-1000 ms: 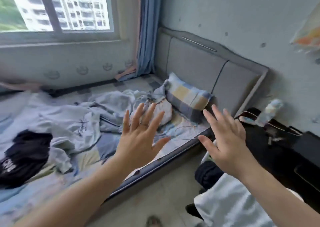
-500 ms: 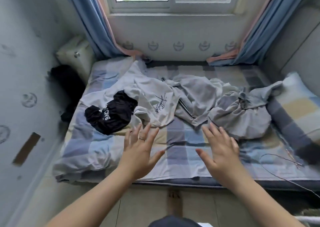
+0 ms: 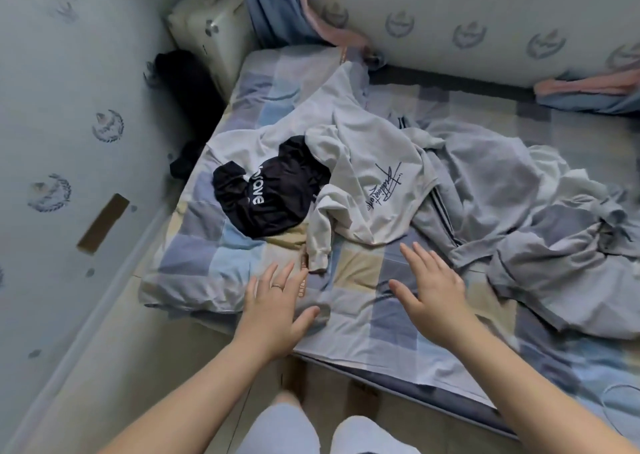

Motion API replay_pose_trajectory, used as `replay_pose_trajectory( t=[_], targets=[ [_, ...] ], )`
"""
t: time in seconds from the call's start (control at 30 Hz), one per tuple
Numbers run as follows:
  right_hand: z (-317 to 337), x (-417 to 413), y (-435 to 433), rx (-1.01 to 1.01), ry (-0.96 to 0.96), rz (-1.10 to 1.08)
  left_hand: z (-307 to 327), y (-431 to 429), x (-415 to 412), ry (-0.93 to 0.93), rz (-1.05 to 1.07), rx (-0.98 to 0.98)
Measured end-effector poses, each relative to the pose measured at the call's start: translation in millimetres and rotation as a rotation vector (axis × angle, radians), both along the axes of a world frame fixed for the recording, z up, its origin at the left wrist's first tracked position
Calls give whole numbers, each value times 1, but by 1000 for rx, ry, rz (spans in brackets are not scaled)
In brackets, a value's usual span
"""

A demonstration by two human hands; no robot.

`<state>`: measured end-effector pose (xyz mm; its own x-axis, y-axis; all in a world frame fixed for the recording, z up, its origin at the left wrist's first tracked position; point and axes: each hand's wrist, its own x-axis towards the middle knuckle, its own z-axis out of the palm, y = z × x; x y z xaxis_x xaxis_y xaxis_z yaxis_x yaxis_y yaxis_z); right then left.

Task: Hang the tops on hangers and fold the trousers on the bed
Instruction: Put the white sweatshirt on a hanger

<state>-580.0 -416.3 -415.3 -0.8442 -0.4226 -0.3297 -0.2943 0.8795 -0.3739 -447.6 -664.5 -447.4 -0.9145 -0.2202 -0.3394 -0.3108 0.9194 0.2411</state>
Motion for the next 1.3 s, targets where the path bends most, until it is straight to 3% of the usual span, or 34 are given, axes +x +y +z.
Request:
replay_pose_trajectory(
  t=[0.3, 0.6, 0.73, 0.83, 1.0, 1.17, 1.3],
  targets=[
    [-109, -69, -82, 56, -196, -154, -118, -73, -99, -232, 18, 160],
    [-273, -187, -141, 178, -300, -103, -283, -124, -245, -221, 61, 249],
    [-345, -254, -173, 56, -279, -194, -344, -130, -335, -38, 356, 560],
    [-385, -284, -193, 16, -233, -153, -384, -134, -378, -67, 441, 733],
    [-426, -302, -213, -148, -253, -308, -419, -133, -353, -149, 283, 724],
    [-441, -279, -218, -179, -404, -407, -391, -118, -251, -522, 25, 790],
    [-444, -251, -221, -247, -540, -568, -363, -107, -206, -680, -53, 856]
  ],
)
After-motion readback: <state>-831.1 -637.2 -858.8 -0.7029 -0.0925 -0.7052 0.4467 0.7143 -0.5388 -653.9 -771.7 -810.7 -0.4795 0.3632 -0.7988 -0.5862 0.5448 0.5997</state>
